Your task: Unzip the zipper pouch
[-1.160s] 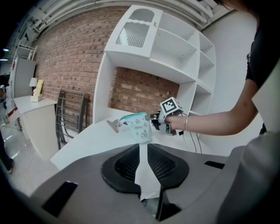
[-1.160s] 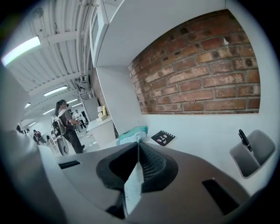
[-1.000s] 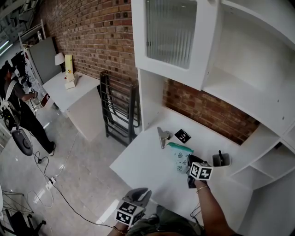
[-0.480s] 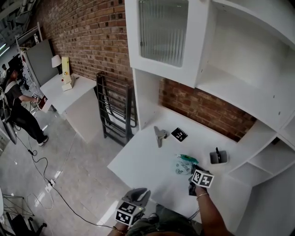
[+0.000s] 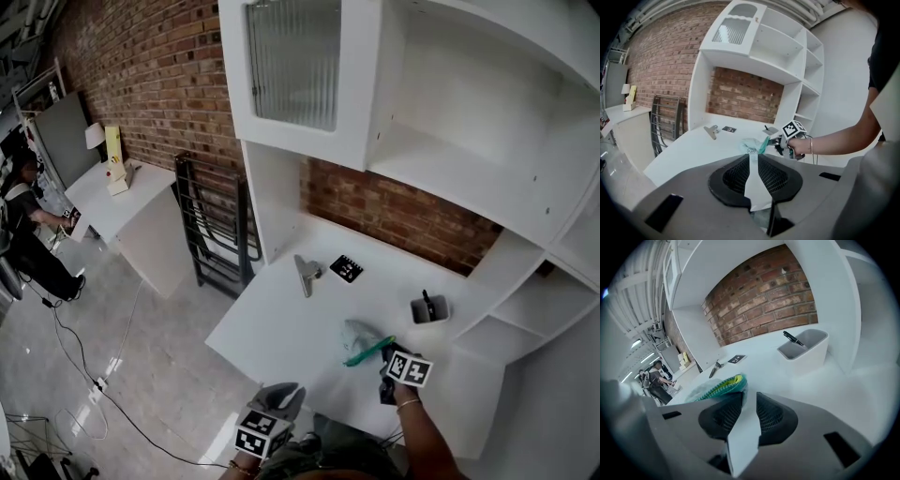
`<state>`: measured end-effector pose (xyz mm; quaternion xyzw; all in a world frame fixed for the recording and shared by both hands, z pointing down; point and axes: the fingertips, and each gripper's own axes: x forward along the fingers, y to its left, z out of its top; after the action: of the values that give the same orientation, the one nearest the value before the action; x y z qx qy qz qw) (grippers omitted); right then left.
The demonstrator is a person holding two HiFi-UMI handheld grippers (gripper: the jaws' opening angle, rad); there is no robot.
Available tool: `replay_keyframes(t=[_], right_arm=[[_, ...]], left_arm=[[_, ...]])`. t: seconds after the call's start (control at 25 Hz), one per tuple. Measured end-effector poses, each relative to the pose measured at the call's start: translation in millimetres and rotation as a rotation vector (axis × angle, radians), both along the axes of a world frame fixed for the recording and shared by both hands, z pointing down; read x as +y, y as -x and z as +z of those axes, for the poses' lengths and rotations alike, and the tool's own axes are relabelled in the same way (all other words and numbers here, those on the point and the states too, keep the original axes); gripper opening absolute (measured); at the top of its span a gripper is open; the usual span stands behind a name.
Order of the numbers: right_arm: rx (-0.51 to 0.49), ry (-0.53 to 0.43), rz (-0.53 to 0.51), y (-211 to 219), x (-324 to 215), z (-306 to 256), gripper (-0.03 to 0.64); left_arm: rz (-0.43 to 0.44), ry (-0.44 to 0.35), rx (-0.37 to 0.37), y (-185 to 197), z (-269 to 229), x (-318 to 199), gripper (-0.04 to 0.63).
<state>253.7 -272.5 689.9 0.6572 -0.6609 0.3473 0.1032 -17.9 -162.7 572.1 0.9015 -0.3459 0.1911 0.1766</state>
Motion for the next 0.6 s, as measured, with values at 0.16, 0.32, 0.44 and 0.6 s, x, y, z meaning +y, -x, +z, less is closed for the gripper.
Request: replay_keyframes(t=[0.16,0.32,0.44,0.6], right_arm=[[0.0,0.009,0.009,-5,14,2,0.098],[0.023,0.041,-0.013,-4,26,7,0.103],[0.045,0.074,-0.059,0,37,12,0.118],[0.064,0.105,-0.064,-5,53,18,0.123]], left_arm=[[0.024,-0.001,0.004,-9,-1,0,0.051],[0.045,0.0,0.003,-16,-1,2,0.051],[0.046,0.003,0.004,-16,0,3,0.051],[0.043,0.006,0.0,-12,1,4,0.051]])
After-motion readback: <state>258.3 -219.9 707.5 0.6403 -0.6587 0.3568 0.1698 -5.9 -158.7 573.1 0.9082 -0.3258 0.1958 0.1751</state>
